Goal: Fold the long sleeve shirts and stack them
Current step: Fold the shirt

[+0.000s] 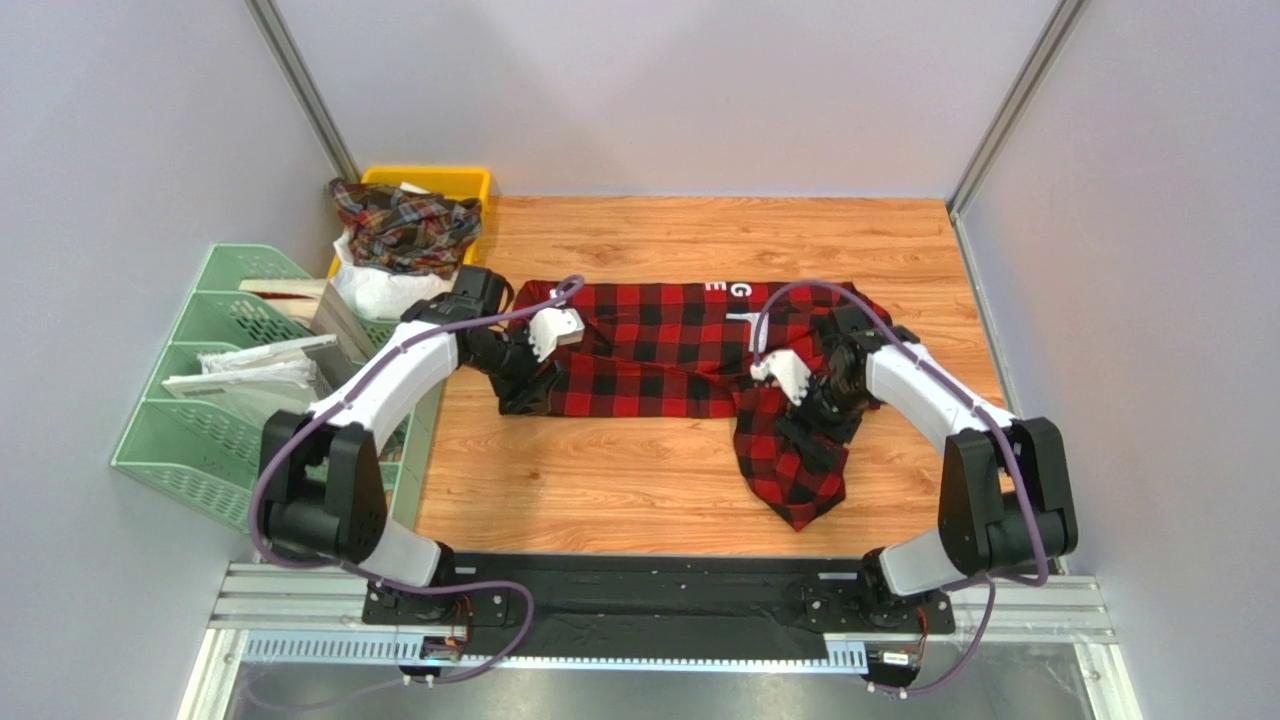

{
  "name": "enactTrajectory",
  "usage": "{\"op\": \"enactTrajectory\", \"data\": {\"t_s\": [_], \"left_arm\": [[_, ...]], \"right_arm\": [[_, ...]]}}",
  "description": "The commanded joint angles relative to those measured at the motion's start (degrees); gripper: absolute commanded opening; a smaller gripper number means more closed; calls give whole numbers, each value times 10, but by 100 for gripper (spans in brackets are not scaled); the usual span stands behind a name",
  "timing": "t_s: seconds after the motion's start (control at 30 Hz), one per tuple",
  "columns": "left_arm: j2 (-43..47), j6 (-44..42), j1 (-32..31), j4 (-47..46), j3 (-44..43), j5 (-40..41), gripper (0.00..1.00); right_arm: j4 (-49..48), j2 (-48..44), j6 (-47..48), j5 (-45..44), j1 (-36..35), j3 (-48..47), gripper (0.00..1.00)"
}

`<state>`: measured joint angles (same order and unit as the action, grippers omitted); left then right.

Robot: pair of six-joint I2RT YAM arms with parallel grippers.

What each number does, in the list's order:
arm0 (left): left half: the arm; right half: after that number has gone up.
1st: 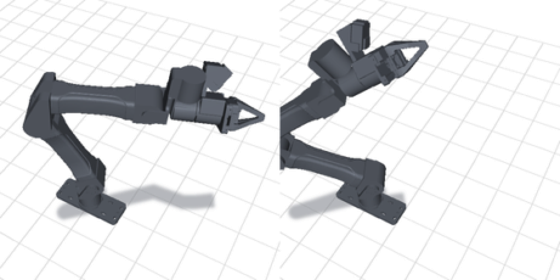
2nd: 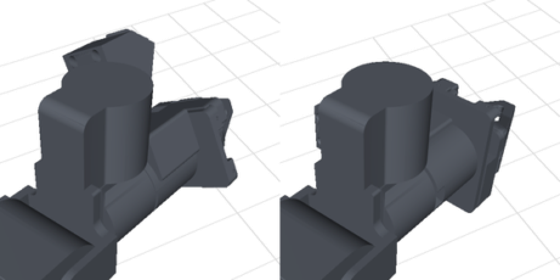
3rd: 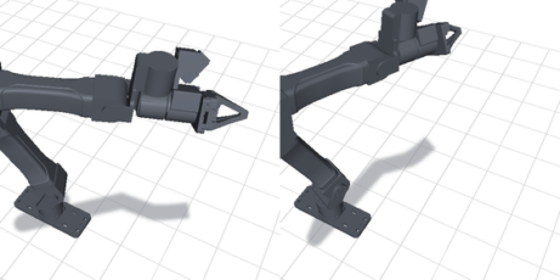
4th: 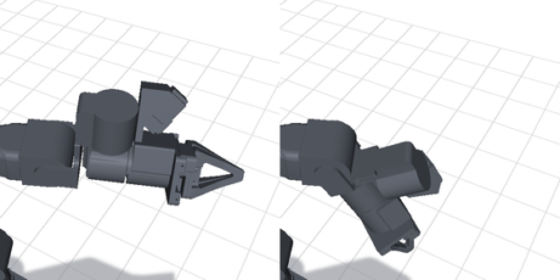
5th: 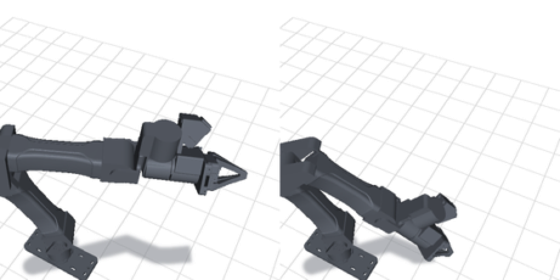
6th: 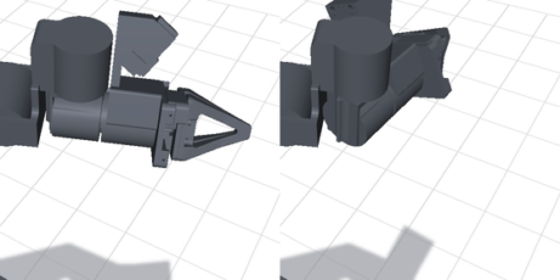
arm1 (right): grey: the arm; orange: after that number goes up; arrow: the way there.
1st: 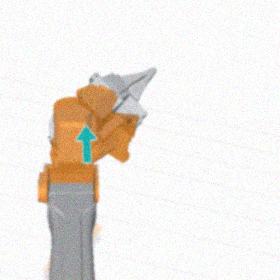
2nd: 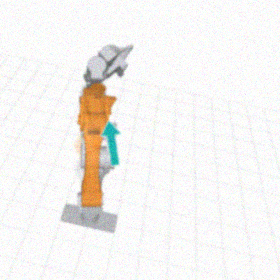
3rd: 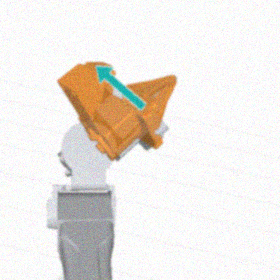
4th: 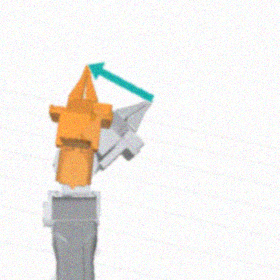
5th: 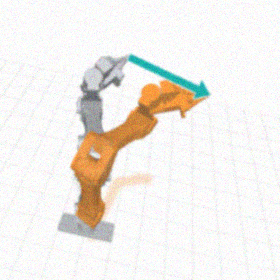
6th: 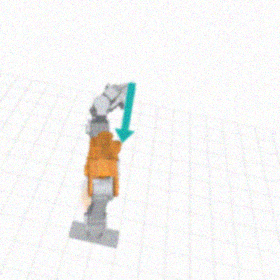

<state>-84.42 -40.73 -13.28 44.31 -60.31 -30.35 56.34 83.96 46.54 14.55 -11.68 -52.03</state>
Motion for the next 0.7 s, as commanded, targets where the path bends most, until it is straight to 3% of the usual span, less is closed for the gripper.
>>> {"op": "enactTrajectory", "data": {"t_s": [0.0, 0.17, 0.27, 0.4, 0.5, 0.67], "left_arm": [[-100, 28, -6, -23, -72, 75, 62], [-183, 50, -8, 1, -132, 116, 56], [-198, 50, -8, 1, -134, 128, 56], [-221, 56, -9, 3, -136, 147, 54], [-231, 57, -9, 15, -134, 164, 48], [-234, 43, -8, 38, -115, 183, 27]], "right_arm": [[-15, 47, -60, 32, 16, -118, 66], [19, 136, -69, 22, 97, -234, 60], [27, 186, -73, 15, 153, -271, 58], [26, 228, -77, -10, 174, -271, 50], [13, 250, -84, -19, 174, -251, 44], [23, 268, -88, -22, 172, -226, 34]]}}
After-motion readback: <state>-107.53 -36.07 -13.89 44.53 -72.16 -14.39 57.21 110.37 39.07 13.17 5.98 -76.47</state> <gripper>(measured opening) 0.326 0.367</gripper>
